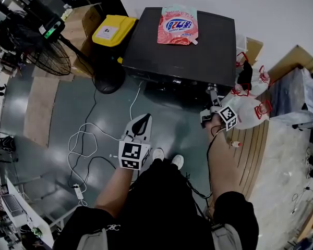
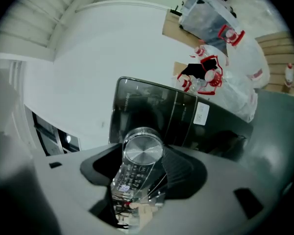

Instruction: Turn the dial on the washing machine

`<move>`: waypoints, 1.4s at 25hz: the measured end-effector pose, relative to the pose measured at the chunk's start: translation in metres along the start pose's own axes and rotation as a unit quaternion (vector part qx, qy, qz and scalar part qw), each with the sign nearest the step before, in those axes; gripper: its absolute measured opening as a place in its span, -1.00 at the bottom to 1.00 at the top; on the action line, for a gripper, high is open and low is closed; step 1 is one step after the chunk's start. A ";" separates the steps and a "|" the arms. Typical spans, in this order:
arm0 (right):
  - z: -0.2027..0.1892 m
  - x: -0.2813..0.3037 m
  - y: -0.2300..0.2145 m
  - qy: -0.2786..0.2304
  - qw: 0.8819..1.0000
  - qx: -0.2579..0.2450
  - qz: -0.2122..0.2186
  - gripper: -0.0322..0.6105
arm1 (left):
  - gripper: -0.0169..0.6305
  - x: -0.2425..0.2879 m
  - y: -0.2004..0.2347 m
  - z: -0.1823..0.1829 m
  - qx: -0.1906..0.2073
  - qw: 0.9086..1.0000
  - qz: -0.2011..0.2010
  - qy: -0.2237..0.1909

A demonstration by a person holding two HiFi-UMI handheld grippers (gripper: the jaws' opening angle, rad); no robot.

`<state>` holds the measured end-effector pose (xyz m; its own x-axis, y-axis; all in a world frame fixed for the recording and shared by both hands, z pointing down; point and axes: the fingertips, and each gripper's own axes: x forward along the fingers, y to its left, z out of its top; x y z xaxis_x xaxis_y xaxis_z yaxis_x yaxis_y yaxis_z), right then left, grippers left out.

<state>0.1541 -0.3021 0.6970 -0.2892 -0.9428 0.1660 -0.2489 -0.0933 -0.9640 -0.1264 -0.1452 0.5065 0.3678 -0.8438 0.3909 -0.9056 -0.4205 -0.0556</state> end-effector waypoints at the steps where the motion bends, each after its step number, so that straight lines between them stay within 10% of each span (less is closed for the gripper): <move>1: -0.001 -0.003 0.004 0.002 1.000 -0.028 -0.007 -0.09 | -0.97 0.001 0.000 0.001 -0.001 1.000 -0.002 -0.002; 7: -0.020 -0.041 0.064 0.021 0.969 -0.245 -0.008 -0.09 | -0.97 0.006 -0.007 0.019 0.000 1.000 -0.021 -0.023; 13: -0.025 -0.099 0.185 -0.041 0.894 -0.443 0.048 -0.37 | -0.97 0.013 -0.013 0.049 -0.004 0.997 -0.045 -0.062; 18: -0.018 -0.146 0.264 -0.126 0.831 -0.541 0.046 -0.89 | -0.97 0.009 -0.019 0.082 -0.007 0.993 -0.066 -0.098; 22: -0.018 -0.175 0.303 -0.169 0.792 -0.586 0.033 -0.90 | -0.97 0.002 -0.027 0.106 -0.003 0.988 -0.086 -0.126; 35: -0.033 -0.200 0.317 -0.186 0.779 -0.598 -0.008 -0.90 | -0.97 -0.010 -0.036 0.138 0.006 0.980 -0.118 -0.161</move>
<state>0.1024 -0.1331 0.3647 -0.0443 -0.9930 -0.1095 -0.9979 0.0491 -0.0417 -0.0682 -0.1679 0.3778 0.6165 -0.7829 0.0840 -0.7851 -0.6193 -0.0103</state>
